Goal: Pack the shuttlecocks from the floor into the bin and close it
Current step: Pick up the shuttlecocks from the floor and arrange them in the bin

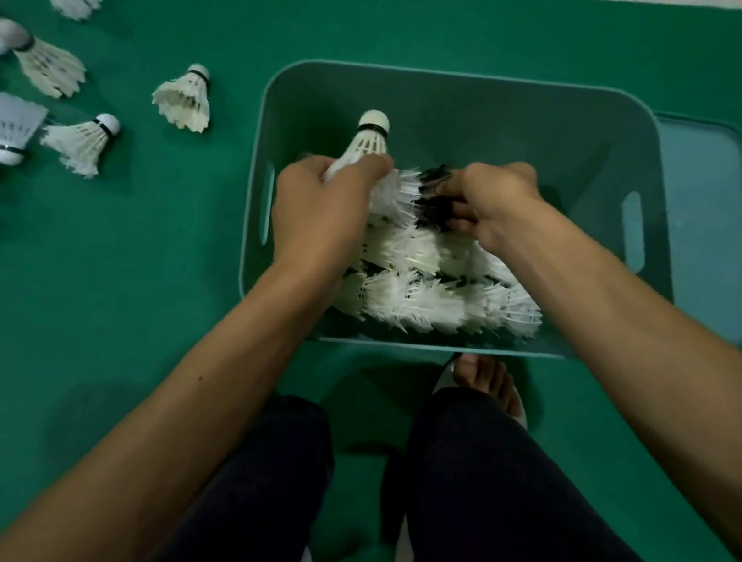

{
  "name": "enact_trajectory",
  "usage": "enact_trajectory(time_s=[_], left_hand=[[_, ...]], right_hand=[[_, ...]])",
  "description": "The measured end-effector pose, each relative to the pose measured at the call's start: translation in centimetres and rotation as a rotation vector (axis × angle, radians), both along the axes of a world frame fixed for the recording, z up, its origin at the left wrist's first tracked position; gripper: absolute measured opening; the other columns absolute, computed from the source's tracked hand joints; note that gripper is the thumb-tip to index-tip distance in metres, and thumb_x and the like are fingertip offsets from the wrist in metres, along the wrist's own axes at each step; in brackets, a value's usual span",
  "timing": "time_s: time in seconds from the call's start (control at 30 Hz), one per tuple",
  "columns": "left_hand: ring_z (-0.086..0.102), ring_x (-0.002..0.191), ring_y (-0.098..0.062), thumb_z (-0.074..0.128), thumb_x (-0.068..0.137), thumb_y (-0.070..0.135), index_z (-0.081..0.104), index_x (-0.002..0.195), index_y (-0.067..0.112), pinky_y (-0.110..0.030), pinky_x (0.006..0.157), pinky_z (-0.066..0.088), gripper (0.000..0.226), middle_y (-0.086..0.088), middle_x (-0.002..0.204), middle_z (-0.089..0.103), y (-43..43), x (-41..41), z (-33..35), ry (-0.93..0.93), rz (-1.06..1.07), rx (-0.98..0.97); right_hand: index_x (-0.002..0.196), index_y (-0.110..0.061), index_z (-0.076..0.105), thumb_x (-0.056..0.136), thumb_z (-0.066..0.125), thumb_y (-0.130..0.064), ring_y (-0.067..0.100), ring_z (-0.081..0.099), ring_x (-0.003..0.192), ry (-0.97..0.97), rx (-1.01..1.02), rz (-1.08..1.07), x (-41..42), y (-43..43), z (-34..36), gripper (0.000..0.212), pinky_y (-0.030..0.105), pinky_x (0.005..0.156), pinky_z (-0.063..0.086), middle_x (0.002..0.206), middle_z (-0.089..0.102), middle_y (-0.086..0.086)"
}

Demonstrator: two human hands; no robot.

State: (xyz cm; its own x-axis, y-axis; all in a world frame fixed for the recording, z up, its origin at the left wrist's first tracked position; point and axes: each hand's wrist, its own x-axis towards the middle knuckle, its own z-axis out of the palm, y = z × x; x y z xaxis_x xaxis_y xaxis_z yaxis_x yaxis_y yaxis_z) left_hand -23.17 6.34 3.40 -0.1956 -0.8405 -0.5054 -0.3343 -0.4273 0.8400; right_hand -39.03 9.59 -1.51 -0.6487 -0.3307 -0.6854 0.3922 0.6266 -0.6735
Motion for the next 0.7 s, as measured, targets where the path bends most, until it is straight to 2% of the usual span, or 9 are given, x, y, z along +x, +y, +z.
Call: enact_trajectory(time_s=[0.07, 0.13, 0.17, 0.27, 0.33, 0.37, 0.47, 0.53, 0.7], left_hand=[[0.060, 0.066, -0.022, 0.075, 0.084, 0.036, 0.075, 0.093, 0.008, -0.035, 0.062, 0.047, 0.030, -0.007, 0.078, 0.068, -0.2, -0.2, 0.2, 0.045, -0.004, 0.002], [0.067, 0.075, -0.040, 0.076, 0.081, 0.036, 0.077, 0.090, 0.005, -0.051, 0.070, 0.056, 0.033, -0.024, 0.089, 0.072, -0.1, -0.5, 0.6, 0.111, -0.036, 0.009], [0.069, 0.078, -0.041, 0.076, 0.081, 0.036, 0.077, 0.088, 0.004, -0.055, 0.074, 0.057, 0.032, -0.029, 0.095, 0.071, 0.0, -0.6, 0.8, 0.133, -0.055, 0.000], [0.064, 0.073, -0.025, 0.074, 0.087, 0.030, 0.077, 0.089, 0.005, -0.040, 0.068, 0.052, 0.026, -0.027, 0.090, 0.070, 0.6, -1.3, 1.4, 0.215, -0.141, -0.077], [0.070, 0.081, -0.023, 0.074, 0.090, 0.028, 0.077, 0.099, 0.008, -0.036, 0.075, 0.056, 0.022, -0.011, 0.090, 0.076, 1.2, -1.7, 1.3, 0.269, -0.206, -0.133], [0.072, 0.088, -0.024, 0.074, 0.090, 0.026, 0.077, 0.105, 0.010, -0.036, 0.079, 0.058, 0.022, -0.007, 0.095, 0.077, 1.6, -1.9, 1.2, 0.287, -0.230, -0.164], [0.071, 0.096, -0.021, 0.073, 0.092, 0.025, 0.073, 0.116, 0.012, -0.037, 0.084, 0.059, 0.027, -0.002, 0.101, 0.076, 3.0, -2.5, 0.2, 0.278, -0.301, -0.277], [0.070, 0.096, -0.013, 0.072, 0.093, 0.027, 0.072, 0.118, 0.014, -0.038, 0.086, 0.059, 0.028, 0.004, 0.103, 0.076, 4.0, -2.8, 0.0, 0.246, -0.353, -0.326], [0.068, 0.092, -0.002, 0.072, 0.088, 0.045, 0.074, 0.108, 0.022, -0.036, 0.084, 0.057, 0.030, 0.013, 0.098, 0.075, 4.7, -3.2, -0.4, 0.032, -0.451, -0.408]], right_hand=[[0.108, 0.004, 0.066, 0.078, 0.065, 0.012, 0.021, 0.059, 0.053, -0.018, 0.000, 0.029, -0.1, 0.2, 0.4, 0.031, 0.021, 0.041, 0.047, 0.082, 0.068, 0.014], [0.094, 0.003, 0.065, 0.077, 0.068, 0.008, 0.023, 0.060, 0.051, -0.015, -0.008, 0.094, -0.4, 0.5, 1.1, 0.018, 0.023, 0.044, 0.047, 0.072, 0.067, 0.013], [0.091, 0.004, 0.067, 0.077, 0.070, 0.003, 0.023, 0.063, 0.051, 0.007, -0.014, 0.110, -0.5, 0.7, 1.6, 0.014, 0.024, 0.046, 0.048, 0.072, 0.069, 0.013], [0.099, 0.008, 0.072, 0.073, 0.074, -0.018, 0.018, 0.059, 0.064, 0.192, -0.033, 0.079, -0.6, 2.2, 3.0, 0.037, 0.029, 0.057, 0.046, 0.077, 0.064, 0.008], [0.100, 0.005, 0.073, 0.077, 0.072, -0.026, 0.017, 0.054, 0.065, 0.246, -0.070, 0.039, -0.1, 3.9, 4.2, 0.038, 0.034, 0.062, 0.046, 0.076, 0.059, 0.007], [0.102, 0.004, 0.072, 0.082, 0.070, -0.030, 0.016, 0.056, 0.063, 0.182, -0.084, 0.052, 0.3, 4.8, 5.1, 0.039, 0.033, 0.062, 0.046, 0.075, 0.061, 0.006], [0.104, -0.003, 0.069, 0.093, 0.058, -0.043, 0.015, 0.058, 0.058, -0.246, -0.102, 0.153, 1.1, 6.9, 7.4, 0.043, 0.026, 0.054, 0.048, 0.071, 0.065, 0.004], [0.115, -0.003, 0.070, 0.094, 0.058, -0.038, 0.013, 0.058, 0.059, -0.428, -0.195, 0.064, 0.9, 7.6, 7.7, 0.043, 0.025, 0.055, 0.049, 0.074, 0.065, 0.003], [0.103, -0.013, 0.074, 0.089, 0.070, -0.023, 0.015, 0.066, 0.074, -0.465, -0.291, -0.146, -0.4, 7.9, 7.3, 0.018, 0.024, 0.066, 0.052, 0.090, 0.075, 0.002]])
